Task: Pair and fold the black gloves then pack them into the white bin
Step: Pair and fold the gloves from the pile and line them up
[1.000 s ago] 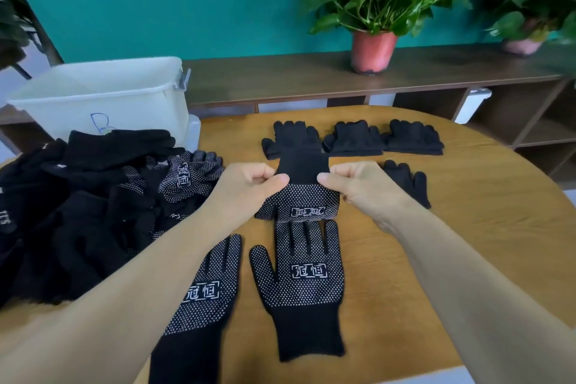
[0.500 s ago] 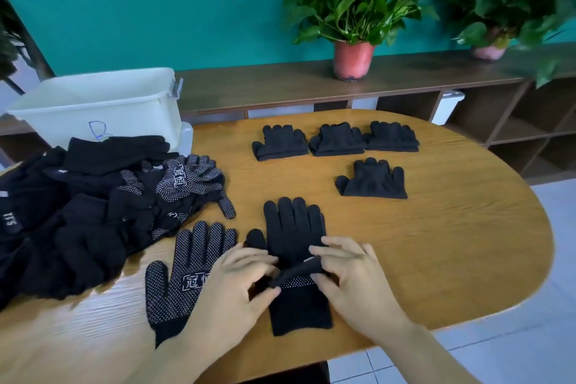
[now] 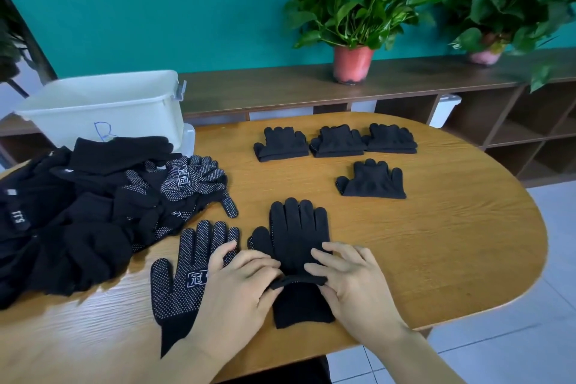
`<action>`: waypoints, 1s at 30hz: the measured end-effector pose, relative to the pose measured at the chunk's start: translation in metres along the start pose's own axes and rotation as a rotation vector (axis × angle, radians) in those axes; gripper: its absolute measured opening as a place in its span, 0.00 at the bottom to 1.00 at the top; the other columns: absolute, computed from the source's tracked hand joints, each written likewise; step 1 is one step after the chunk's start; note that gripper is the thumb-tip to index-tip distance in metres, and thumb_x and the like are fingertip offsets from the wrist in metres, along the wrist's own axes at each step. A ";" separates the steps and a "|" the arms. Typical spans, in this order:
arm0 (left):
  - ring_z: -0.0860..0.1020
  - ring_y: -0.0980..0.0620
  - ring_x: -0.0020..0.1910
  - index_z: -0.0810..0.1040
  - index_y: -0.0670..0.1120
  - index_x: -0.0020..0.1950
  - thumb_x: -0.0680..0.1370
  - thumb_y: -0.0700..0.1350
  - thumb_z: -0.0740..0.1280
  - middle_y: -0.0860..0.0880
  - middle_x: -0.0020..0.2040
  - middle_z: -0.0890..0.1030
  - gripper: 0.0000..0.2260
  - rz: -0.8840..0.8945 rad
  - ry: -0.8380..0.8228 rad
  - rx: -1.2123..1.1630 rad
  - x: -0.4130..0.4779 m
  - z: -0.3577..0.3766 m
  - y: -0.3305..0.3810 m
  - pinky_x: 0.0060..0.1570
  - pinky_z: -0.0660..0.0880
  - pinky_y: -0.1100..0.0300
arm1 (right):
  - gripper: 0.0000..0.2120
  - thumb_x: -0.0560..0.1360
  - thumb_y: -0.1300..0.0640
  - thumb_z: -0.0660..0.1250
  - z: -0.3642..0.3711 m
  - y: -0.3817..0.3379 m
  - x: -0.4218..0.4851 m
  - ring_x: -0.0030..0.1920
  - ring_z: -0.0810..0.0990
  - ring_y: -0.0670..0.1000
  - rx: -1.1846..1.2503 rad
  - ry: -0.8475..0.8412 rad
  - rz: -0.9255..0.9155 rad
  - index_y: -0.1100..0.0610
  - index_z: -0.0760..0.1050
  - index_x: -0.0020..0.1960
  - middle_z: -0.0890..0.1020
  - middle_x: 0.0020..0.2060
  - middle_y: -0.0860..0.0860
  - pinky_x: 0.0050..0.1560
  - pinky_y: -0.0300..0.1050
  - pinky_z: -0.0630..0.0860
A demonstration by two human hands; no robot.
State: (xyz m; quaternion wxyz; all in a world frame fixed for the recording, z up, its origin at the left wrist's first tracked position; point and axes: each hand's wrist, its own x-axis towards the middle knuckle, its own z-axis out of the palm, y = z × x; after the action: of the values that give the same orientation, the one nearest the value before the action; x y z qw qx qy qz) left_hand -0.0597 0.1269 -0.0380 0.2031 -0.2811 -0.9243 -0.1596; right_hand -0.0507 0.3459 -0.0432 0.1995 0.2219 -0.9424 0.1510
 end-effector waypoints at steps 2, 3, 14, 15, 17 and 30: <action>0.78 0.59 0.53 0.84 0.53 0.45 0.72 0.47 0.73 0.61 0.48 0.83 0.04 0.066 0.010 0.069 -0.002 -0.002 0.001 0.67 0.61 0.44 | 0.24 0.55 0.64 0.83 0.001 0.000 -0.001 0.56 0.82 0.52 0.016 0.012 0.010 0.50 0.85 0.49 0.85 0.52 0.46 0.49 0.48 0.78; 0.78 0.59 0.53 0.84 0.53 0.45 0.72 0.45 0.70 0.61 0.47 0.83 0.05 0.101 0.021 0.103 -0.003 -0.003 0.002 0.67 0.61 0.43 | 0.25 0.55 0.64 0.83 0.001 0.000 -0.002 0.56 0.82 0.52 0.025 0.021 0.015 0.50 0.85 0.49 0.85 0.52 0.46 0.49 0.48 0.78; 0.78 0.57 0.51 0.83 0.52 0.47 0.71 0.38 0.71 0.59 0.45 0.82 0.10 0.224 0.025 0.168 -0.008 -0.005 -0.001 0.70 0.56 0.48 | 0.27 0.55 0.70 0.80 0.005 0.001 -0.006 0.57 0.81 0.54 0.078 0.073 0.018 0.51 0.85 0.51 0.85 0.53 0.48 0.53 0.48 0.74; 0.78 0.57 0.51 0.83 0.53 0.47 0.70 0.38 0.72 0.59 0.45 0.82 0.10 0.222 0.020 0.152 -0.007 -0.006 -0.002 0.70 0.56 0.49 | 0.28 0.55 0.71 0.79 0.006 0.002 -0.006 0.58 0.81 0.54 0.089 0.071 0.029 0.51 0.85 0.52 0.85 0.54 0.48 0.54 0.49 0.74; 0.77 0.57 0.51 0.83 0.53 0.47 0.70 0.39 0.72 0.60 0.46 0.82 0.10 0.221 0.018 0.125 -0.007 -0.006 -0.003 0.70 0.56 0.48 | 0.29 0.57 0.72 0.77 0.007 0.003 -0.006 0.59 0.80 0.54 0.117 0.064 0.053 0.50 0.84 0.53 0.84 0.55 0.49 0.54 0.49 0.72; 0.75 0.66 0.53 0.82 0.59 0.45 0.71 0.35 0.67 0.62 0.53 0.81 0.18 -0.148 0.035 -0.193 -0.002 -0.015 -0.016 0.73 0.46 0.58 | 0.25 0.75 0.75 0.60 -0.018 -0.003 0.005 0.68 0.69 0.42 0.461 0.054 0.396 0.48 0.83 0.57 0.79 0.61 0.42 0.61 0.21 0.44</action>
State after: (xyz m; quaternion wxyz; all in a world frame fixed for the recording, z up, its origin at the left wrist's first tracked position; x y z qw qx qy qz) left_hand -0.0629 0.1072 -0.0290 0.1790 -0.2274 -0.9191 -0.2672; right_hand -0.0480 0.3480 -0.0243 0.1353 0.0691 -0.9027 0.4025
